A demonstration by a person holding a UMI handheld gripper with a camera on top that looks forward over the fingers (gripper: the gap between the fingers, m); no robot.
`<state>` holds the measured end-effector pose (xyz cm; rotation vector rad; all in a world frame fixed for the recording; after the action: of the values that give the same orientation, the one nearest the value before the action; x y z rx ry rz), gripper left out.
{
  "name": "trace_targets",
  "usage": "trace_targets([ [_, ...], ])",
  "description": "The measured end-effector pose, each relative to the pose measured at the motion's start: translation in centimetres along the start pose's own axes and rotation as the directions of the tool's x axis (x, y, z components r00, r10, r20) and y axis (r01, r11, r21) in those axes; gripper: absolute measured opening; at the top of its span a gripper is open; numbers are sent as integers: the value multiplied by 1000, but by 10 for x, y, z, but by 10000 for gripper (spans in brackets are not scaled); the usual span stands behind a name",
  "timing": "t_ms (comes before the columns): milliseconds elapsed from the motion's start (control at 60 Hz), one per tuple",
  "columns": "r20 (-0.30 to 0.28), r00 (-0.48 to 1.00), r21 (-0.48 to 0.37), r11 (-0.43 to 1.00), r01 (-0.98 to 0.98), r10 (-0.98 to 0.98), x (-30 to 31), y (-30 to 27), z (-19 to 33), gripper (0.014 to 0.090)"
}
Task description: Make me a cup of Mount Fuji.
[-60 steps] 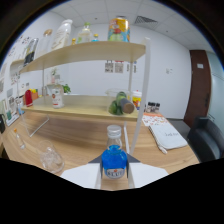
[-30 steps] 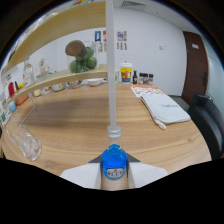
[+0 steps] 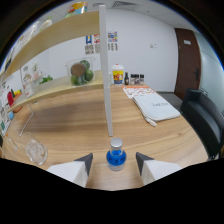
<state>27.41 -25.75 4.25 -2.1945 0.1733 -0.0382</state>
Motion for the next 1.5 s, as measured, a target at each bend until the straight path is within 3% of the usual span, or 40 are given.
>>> trace_targets([
  [50,-16,1000,19,1000,-16,16,-3,-12,-14,844],
  [217,-13,996,95,992,-86,88,-41,-49,-65,849],
  [417,57,997,121,991,-50,44,-138,-60,-92,853],
  [650,117,993,78,997,-4,-5,-240,-78,-105,853],
  [917,165,985,280,960,7,-55,-326,-224,-173,856],
  [1117,154,985,393,920,9,-75,-358,-303,-160,851],
  [1317,123,991,419,908,-1,-56,-370,-337,-121,723],
  [1417,92,995,403,915,0,-40,-368,-342,-105,539],
  [1500,60,998,402,916,-2,-24,-362,-344,-99,437],
])
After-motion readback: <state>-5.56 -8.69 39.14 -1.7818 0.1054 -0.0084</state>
